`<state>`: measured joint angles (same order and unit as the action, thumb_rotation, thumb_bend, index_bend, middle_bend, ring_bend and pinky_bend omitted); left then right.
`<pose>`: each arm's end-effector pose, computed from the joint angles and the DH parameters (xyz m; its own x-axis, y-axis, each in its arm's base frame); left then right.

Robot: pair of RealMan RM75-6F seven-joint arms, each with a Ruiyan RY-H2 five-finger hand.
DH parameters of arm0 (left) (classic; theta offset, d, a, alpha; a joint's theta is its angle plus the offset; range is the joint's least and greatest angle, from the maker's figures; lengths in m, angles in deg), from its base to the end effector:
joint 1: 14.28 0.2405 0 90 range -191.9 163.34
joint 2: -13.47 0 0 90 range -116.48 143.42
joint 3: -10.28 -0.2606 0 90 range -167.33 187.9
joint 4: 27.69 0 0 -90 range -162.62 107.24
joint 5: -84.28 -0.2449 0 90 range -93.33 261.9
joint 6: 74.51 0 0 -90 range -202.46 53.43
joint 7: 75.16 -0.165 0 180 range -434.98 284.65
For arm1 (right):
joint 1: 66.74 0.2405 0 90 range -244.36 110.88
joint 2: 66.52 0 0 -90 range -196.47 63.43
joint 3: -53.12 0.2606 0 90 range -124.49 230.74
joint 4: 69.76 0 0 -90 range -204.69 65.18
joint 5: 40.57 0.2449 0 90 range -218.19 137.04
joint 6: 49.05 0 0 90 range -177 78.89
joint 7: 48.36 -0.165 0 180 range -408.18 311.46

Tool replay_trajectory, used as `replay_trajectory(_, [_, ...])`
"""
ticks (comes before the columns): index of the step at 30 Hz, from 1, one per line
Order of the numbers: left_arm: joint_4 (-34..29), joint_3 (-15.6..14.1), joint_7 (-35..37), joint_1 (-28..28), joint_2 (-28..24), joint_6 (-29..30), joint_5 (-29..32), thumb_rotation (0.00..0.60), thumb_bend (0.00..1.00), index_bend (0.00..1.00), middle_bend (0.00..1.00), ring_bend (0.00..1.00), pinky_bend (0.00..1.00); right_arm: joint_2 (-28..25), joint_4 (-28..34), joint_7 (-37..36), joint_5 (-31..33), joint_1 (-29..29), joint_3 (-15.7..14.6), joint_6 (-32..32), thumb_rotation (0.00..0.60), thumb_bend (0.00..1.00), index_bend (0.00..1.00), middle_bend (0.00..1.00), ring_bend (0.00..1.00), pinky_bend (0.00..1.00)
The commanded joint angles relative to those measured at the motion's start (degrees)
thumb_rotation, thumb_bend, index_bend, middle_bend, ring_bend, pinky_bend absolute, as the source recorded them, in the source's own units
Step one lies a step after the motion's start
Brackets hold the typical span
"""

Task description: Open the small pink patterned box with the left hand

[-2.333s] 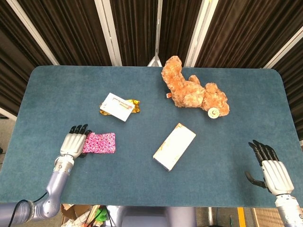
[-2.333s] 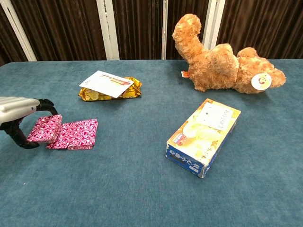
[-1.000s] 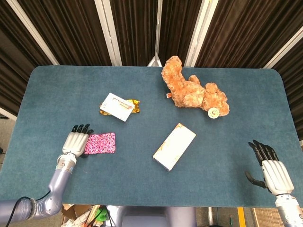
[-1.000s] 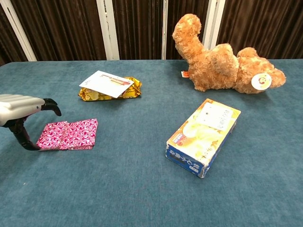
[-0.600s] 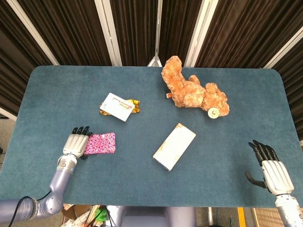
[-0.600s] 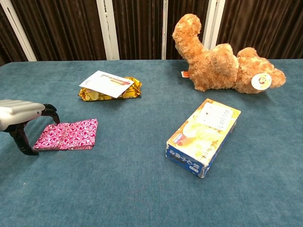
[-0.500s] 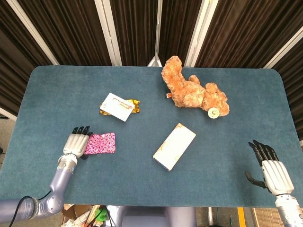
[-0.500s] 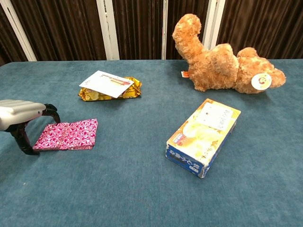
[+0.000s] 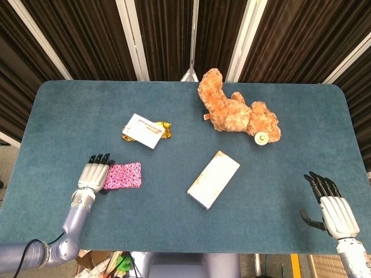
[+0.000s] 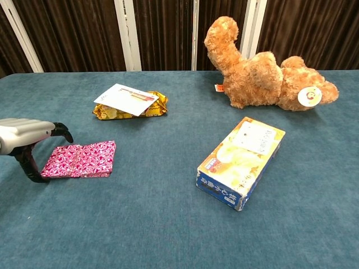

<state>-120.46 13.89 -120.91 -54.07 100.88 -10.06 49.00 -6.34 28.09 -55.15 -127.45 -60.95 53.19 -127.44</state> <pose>-0.2246 0.3251 -0.0581 0.5880 0.4433 0.6765 0.7805 -0.0917 -0.6184 -0.3202 -0.1950 0.1156 0.2626 -0.1663 0.9505 -0.9646 -0.0199 0.2630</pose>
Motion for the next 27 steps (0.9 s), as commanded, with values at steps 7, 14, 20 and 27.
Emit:
replay_trajectory(7, [0.5, 0.2, 2.4, 0.5, 0.8, 0.6, -2.5, 0.600, 0.48, 0.46, 0.00, 0.00, 0.00, 0.1, -0.2, -0.1, -0.1, -0.1, 0.0, -0.1, 0.600, 0.36, 0.00, 0.00, 0.00, 0.05])
replay_trajectory(14, [-1.4, 0.3, 6.3, 2.1, -1.2, 2.1, -7.2, 0.600, 0.48, 0.47, 0.00, 0.00, 0.00, 0.1, -0.2, -0.2, -0.1, -0.1, 0.0, -0.1, 0.600, 0.36, 0.00, 0.00, 0.00, 0.05])
replay_trajectory(20, [-4.0, -0.8, 8.3, 3.9, -5.5, 2.8, -9.5, 0.600, 0.48, 0.48, 0.00, 0.00, 0.00, 0.0, -0.1, -0.1, -0.1, -0.1, -0.1, -0.2, 0.600, 0.36, 0.00, 0.00, 0.00, 0.05])
replay_trajectory(27, [-3.3, -3.0, 11.5, 6.6, -9.4, 1.7, -10.5, 0.600, 0.48, 0.46, 0.00, 0.00, 0.00, 0.0, 0.0, 0.0, 0.0, -0.1, -0.1, 0.0, 0.600, 0.36, 0.00, 0.00, 0.00, 0.05])
